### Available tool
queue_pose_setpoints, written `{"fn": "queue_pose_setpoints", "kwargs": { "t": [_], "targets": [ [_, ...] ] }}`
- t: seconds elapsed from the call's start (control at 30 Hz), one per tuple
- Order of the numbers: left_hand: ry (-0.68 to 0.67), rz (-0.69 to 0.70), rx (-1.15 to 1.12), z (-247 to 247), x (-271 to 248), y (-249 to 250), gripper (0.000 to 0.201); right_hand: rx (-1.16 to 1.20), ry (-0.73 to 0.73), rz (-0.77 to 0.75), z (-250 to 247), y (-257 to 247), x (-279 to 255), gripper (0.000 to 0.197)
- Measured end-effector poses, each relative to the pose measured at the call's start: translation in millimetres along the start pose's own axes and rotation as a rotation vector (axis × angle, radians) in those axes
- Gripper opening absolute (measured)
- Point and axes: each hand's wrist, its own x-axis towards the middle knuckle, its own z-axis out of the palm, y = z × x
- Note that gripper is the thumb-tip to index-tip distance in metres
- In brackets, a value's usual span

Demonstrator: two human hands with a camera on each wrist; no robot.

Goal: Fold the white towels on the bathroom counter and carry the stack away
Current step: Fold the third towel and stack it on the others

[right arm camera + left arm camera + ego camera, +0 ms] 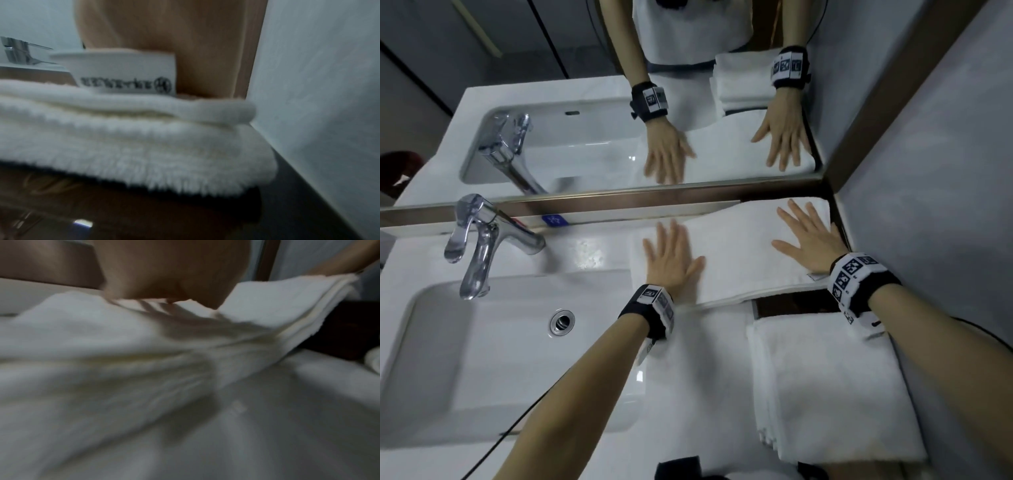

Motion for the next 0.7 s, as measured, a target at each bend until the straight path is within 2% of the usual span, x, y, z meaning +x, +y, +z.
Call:
{"fn": "queue_pose_setpoints", "kwargs": {
  "t": [0.07, 0.13, 0.2, 0.27, 0.33, 0.4, 0.47, 0.6, 0.7],
  "targets": [
    [-0.095, 0.234, -0.034, -0.9, 8.6, 23.3, 0.081, 0.002, -0.011, 0.019, -4.2, 3.8, -3.3, 0.073],
    [-0.219, 0.302, -0.013, -2.5, 19.9, 43.6, 0.091, 0.007, -0.024, 0.036, -7.5, 5.3, -6.0, 0.074],
    [-0.301, 0.26, 0.036, -6.0, 30.8, 53.2, 0.104, 0.054, -0.017, 0.057, -10.0, 4.9, -8.8, 0.077],
    [-0.344, 0.239, 0.078, -6.7, 36.8, 59.0, 0.113, 0.156, 0.062, 0.077, -13.3, 2.9, -12.0, 0.082],
    [-0.355, 0.197, 0.104, -4.1, 37.2, 66.3, 0.106, 0.298, 0.247, 0.131, -15.3, 1.7, -14.4, 0.088],
    [-0.335, 0.148, 0.162, -1.3, 38.5, 74.6, 0.082, 0.445, 0.376, 0.258, -17.1, 2.2, -16.7, 0.092],
    [-0.341, 0.109, 0.203, -2.2, 39.9, 79.2, 0.075, 0.566, 0.338, 0.377, -18.8, 2.3, -17.9, 0.091],
    [-0.348, 0.069, 0.242, -4.7, 38.4, 79.8, 0.098, 0.605, 0.237, 0.508, -21.8, 0.6, -18.8, 0.089],
    [-0.267, 0.114, 0.231, -15.6, 35.5, 77.5, 0.108, 0.548, 0.146, 0.561, -26.0, 2.8, -19.6, 0.085]
  ]
}}
